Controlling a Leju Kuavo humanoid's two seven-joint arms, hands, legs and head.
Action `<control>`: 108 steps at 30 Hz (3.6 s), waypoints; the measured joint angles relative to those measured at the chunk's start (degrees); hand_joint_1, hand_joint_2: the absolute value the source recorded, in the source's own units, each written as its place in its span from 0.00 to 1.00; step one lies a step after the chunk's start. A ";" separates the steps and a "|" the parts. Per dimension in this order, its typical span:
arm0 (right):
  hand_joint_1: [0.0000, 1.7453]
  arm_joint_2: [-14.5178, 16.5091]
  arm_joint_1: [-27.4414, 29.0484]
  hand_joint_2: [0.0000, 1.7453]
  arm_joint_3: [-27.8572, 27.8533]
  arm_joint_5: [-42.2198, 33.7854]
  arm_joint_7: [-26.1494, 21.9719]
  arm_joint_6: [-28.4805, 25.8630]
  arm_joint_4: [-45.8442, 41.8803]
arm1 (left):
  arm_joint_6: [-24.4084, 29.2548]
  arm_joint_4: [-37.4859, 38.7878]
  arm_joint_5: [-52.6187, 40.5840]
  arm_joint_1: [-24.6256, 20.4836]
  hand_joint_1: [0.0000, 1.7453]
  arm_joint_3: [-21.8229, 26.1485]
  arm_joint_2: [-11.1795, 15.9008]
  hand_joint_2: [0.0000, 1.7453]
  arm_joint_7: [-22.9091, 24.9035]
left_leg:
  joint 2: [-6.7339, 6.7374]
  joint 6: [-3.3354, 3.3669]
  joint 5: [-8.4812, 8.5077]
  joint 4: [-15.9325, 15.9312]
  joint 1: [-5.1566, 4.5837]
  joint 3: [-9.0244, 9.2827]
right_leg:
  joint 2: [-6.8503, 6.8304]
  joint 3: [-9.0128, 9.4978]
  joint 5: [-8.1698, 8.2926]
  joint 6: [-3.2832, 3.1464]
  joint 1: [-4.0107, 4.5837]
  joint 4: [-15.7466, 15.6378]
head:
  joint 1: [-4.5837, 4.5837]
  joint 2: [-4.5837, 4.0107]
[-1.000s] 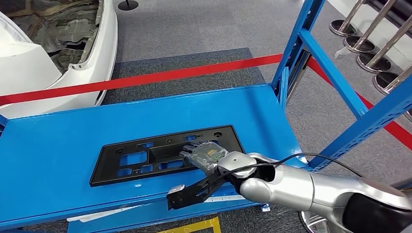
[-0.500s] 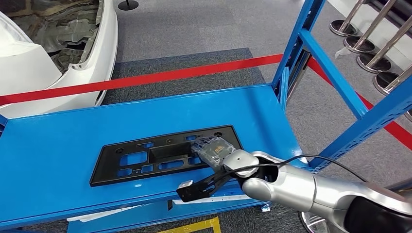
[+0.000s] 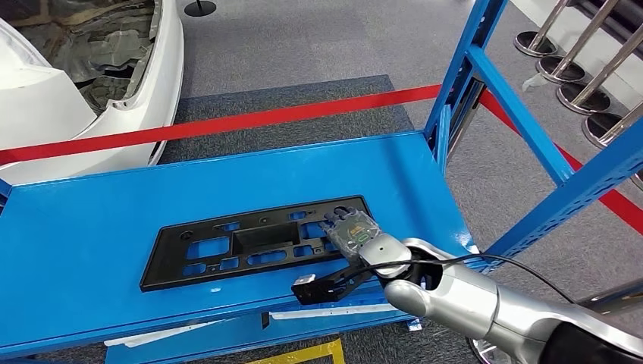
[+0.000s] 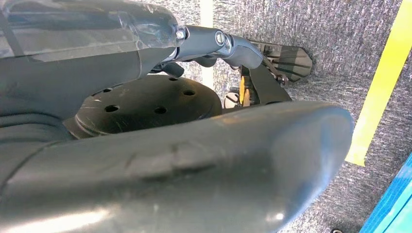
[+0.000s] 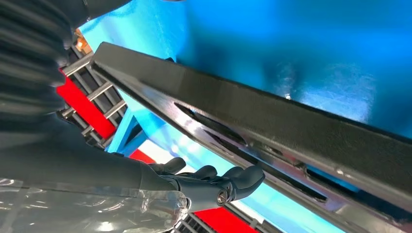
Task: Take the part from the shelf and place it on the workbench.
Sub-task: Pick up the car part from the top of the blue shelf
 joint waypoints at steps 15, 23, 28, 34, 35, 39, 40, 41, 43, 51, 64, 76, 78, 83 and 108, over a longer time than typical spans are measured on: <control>1.00 -0.13 0.74 1.00 -0.95 0.58 -2.04 -18.27 2.26 | -0.57 0.00 0.61 0.12 0.00 0.00 0.00 0.00 -1.44 | -0.01 0.00 0.00 0.00 0.00 0.00 | -0.01 0.01 0.00 0.00 0.00 0.00 | -0.01 0.00; 1.00 -0.15 1.41 1.00 -1.43 2.15 -5.46 -24.85 3.19 | -0.89 0.00 0.73 0.12 0.00 0.00 0.00 0.00 -1.85 | -0.01 0.01 -0.01 0.00 0.00 0.03 | -0.01 0.05 -0.01 0.00 0.00 0.00 | -0.01 0.00; 1.00 -0.13 2.04 1.00 -2.30 2.11 -6.75 -25.94 3.83 | -0.90 0.00 1.06 0.13 0.00 0.00 -0.01 0.00 -1.99 | -0.02 0.02 -0.02 0.00 0.00 0.08 | -0.01 0.12 -0.01 0.00 0.00 0.00 | 0.00 0.00; 1.00 -0.12 2.75 1.00 -3.70 1.79 -10.07 -31.59 4.94 | -0.81 0.00 1.58 0.14 0.00 0.00 -0.10 0.00 -2.62 | -0.05 0.03 -0.02 0.00 -0.01 0.17 | -0.04 0.23 -0.01 0.01 0.00 0.00 | 0.00 0.00; 1.00 -0.12 3.14 1.00 -4.12 2.16 -10.90 -33.99 5.09 | -0.73 0.00 1.67 0.15 0.00 0.00 -0.13 0.00 -2.78 | -0.06 0.03 -0.02 0.00 -0.02 0.17 | -0.05 0.23 -0.01 0.01 0.00 0.00 | -0.01 0.00; 1.00 -0.11 4.65 1.00 -6.90 3.88 -13.57 -43.76 5.21 | -0.37 0.00 1.74 0.26 0.00 0.01 -0.22 0.00 -3.26 | -0.08 0.04 -0.04 0.01 -0.04 0.18 | -0.05 0.23 -0.01 0.01 0.00 -0.01 | -0.01 0.00; 1.00 -0.08 4.95 1.00 -7.65 4.26 -14.16 -45.74 5.21 | -0.25 0.00 1.74 0.27 0.00 0.01 -0.24 0.00 -3.38 | -0.08 0.04 -0.04 0.01 -0.04 0.18 | -0.05 0.23 -0.01 0.01 0.00 -0.01 | -0.02 0.00; 1.00 -0.04 5.43 1.00 -8.41 4.65 -14.88 -47.96 5.20 | -0.07 0.00 1.74 0.27 0.00 0.01 -0.26 0.00 -3.49 | -0.10 0.04 -0.05 0.01 -0.03 0.19 | -0.06 0.24 -0.02 0.01 0.00 -0.02 | -0.02 0.00; 1.00 0.12 6.91 1.00 -10.16 5.34 -17.02 -53.82 5.03 | 0.36 0.00 1.73 0.33 0.00 0.02 -0.28 0.00 -3.64 | -0.15 0.04 -0.05 0.01 -0.02 0.17 | -0.11 0.24 -0.03 0.01 0.00 -0.02 | -0.03 0.00; 1.00 1.83 12.61 1.00 -18.48 4.44 -30.47 -74.32 0.99 | 1.67 0.00 1.71 0.41 0.00 0.02 -0.42 0.00 -3.73 | -0.17 0.06 -0.12 0.00 -0.02 0.18 | -0.17 0.26 -0.11 0.01 0.00 -0.04 | -0.02 0.00; 1.00 13.44 22.07 1.00 -32.97 -1.74 -51.09 -75.01 -6.56 | 1.51 0.05 1.73 0.38 0.00 0.02 -0.81 0.00 -4.25 | 0.16 1.27 1.03 -2.12 0.46 1.63 | -0.31 -0.08 -2.58 0.97 -0.14 2.45 | -0.10 0.00; 1.00 17.76 25.20 1.00 -36.81 -2.81 -51.74 -75.12 -6.70 | 1.17 0.46 1.80 0.34 0.00 0.02 -0.94 0.00 -3.55 | -0.12 -1.95 0.32 0.56 1.59 0.21 | 0.19 0.57 -0.85 1.91 -1.84 1.54 | 0.56 0.00; 1.00 18.17 25.36 1.00 -37.19 -2.83 -51.74 -75.12 -6.70 | 1.40 0.48 1.79 0.37 0.00 0.02 -0.94 0.00 -3.53 | -0.05 -2.56 -0.81 1.67 1.77 -0.34 | 0.04 0.02 -0.49 0.80 -1.79 1.47 | 0.04 0.00; 1.00 18.99 26.18 1.00 -37.83 -2.89 -51.62 -75.12 -6.70 | 1.42 0.51 1.57 0.34 0.00 0.02 -0.94 0.00 -3.07 | 0.16 -2.54 -9.90 15.61 1.43 -4.60 | -0.52 -1.91 0.88 -0.95 -1.03 1.41 | -1.02 0.00; 1.00 19.57 27.87 1.00 -39.59 -3.27 -48.21 -75.22 -6.88 | 1.08 0.69 1.62 0.18 0.00 0.00 -1.36 0.00 -2.49 | 0.82 -0.60 2.21 1.31 -0.12 -3.07 | -0.63 4.03 -2.37 0.24 -0.52 -0.65 | 0.34 0.00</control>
